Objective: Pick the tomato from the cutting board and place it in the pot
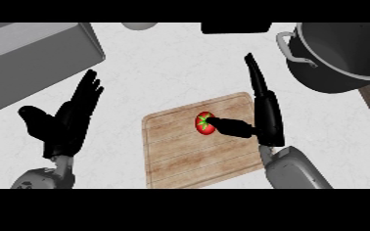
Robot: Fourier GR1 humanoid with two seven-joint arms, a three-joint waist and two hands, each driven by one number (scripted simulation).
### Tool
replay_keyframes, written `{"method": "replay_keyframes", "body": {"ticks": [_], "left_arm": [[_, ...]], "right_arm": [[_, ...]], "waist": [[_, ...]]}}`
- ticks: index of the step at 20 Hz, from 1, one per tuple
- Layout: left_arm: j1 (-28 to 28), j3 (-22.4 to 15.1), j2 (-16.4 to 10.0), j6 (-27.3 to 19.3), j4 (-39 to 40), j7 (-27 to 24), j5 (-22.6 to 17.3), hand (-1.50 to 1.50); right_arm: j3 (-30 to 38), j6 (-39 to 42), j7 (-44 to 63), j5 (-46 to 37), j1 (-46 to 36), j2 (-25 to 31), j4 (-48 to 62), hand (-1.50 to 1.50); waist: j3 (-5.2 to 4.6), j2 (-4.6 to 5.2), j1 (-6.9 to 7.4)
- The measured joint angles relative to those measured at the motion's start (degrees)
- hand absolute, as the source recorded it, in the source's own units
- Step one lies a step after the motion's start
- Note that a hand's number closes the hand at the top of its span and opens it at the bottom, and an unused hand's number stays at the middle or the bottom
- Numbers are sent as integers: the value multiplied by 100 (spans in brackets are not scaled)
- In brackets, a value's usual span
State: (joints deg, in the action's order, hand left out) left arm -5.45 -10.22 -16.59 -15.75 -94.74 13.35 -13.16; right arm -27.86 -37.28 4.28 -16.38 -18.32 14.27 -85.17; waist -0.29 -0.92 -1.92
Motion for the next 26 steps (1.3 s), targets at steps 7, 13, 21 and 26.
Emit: {"method": "replay_keyframes", "body": {"ticks": [7, 13, 21, 26], "left_arm": [[8, 56, -25, 5, -151, 203, -55, 0], [26, 77, -29, 71, -181, 209, -80, 0], [-208, -8, 101, 96, -119, 292, -12, 0], [-225, 51, 79, 137, -183, 349, -1, 0]], "right_arm": [[-608, 574, 2146, -1639, 417, 798, -1251, -150], [-826, 2297, 4307, -2019, 53, 1129, -2489, -150], [-716, 3839, 6104, -1701, -764, 543, -2929, -150], [-560, 4148, 6366, -1577, -996, 170, -2697, -150]], "waist": [[-7, -29, -74], [-8, -11, 10], [7, 54, 152], [15, 66, 189]]}}
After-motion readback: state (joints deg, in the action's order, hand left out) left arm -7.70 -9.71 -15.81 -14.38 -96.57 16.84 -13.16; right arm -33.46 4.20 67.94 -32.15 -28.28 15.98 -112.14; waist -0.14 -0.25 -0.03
